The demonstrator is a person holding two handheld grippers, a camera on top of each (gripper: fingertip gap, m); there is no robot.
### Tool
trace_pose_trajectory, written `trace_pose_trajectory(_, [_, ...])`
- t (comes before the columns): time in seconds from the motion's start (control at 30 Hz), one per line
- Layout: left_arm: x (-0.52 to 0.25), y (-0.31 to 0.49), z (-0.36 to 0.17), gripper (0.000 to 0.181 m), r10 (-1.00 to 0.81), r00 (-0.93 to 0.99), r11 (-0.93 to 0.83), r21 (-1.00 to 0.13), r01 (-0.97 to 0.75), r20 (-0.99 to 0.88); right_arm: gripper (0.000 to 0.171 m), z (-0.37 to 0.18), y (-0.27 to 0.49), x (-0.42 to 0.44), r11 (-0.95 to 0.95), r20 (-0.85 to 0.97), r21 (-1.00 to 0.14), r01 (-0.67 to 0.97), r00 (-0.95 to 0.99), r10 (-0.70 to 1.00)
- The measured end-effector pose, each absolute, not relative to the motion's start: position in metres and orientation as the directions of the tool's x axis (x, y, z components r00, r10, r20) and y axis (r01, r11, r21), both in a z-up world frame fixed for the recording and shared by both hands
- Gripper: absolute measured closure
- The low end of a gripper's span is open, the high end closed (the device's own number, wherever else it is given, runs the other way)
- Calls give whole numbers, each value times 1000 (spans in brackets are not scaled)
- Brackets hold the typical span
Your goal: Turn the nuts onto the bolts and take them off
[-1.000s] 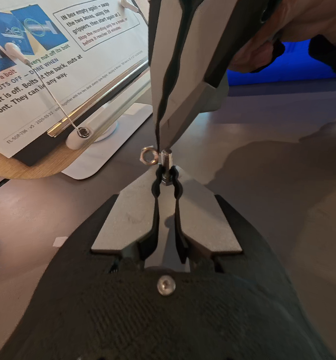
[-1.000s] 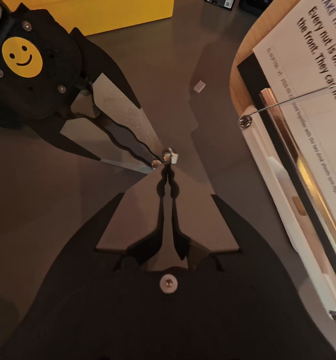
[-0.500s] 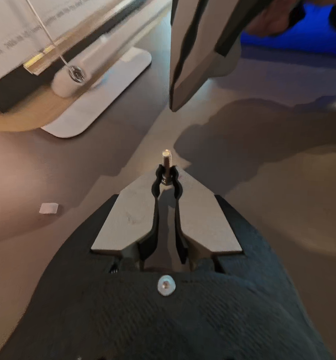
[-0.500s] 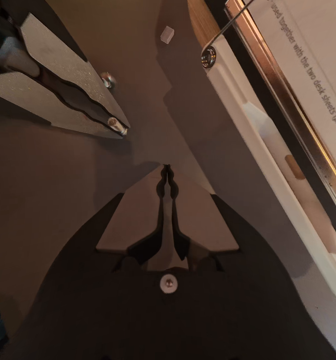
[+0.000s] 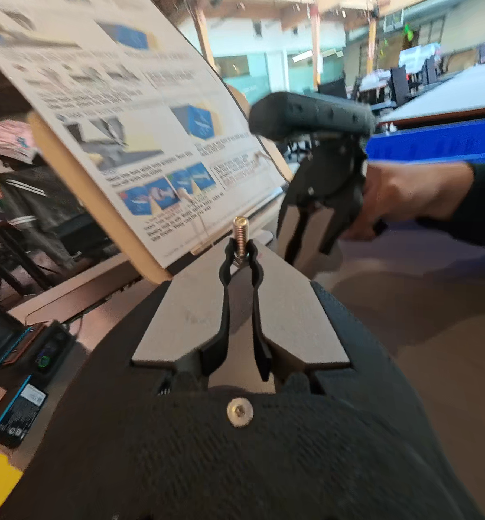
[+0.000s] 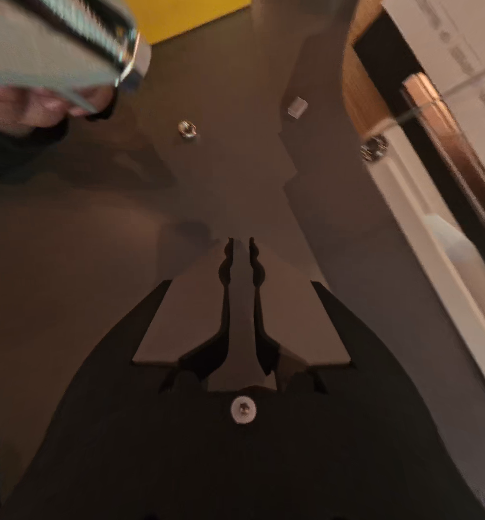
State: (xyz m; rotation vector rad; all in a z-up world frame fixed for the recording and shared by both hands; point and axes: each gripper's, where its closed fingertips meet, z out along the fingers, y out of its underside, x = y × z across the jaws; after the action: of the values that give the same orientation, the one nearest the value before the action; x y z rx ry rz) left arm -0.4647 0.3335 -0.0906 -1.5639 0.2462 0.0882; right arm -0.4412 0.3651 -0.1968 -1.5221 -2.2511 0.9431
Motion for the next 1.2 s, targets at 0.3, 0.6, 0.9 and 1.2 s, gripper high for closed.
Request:
trace_pose_trajectory(0.3, [-495, 326, -84, 174, 23, 991, 28, -991, -134, -133, 146, -228, 285, -483, 311, -93, -703, 639, -517, 851])
trace_pose_trajectory(0.6, [-503, 330, -94, 174, 52, 993, -15, -995, -101, -102, 156, -242, 267, -510, 299, -102, -724, 621, -525, 845])
trace_pose_trajectory(0.9, [-499, 334, -106, 174, -40, 999, -55, -998, 31, 33, 157, -235, 293, -478, 191, -159, -752, 631, -454, 877])
trace_pose_trajectory(1.2, [-465, 339, -136, 174, -281, 892, -269, -922, 280, 353, 157, -228, 327, -417, 147, -126, -783, 605, -386, 914])
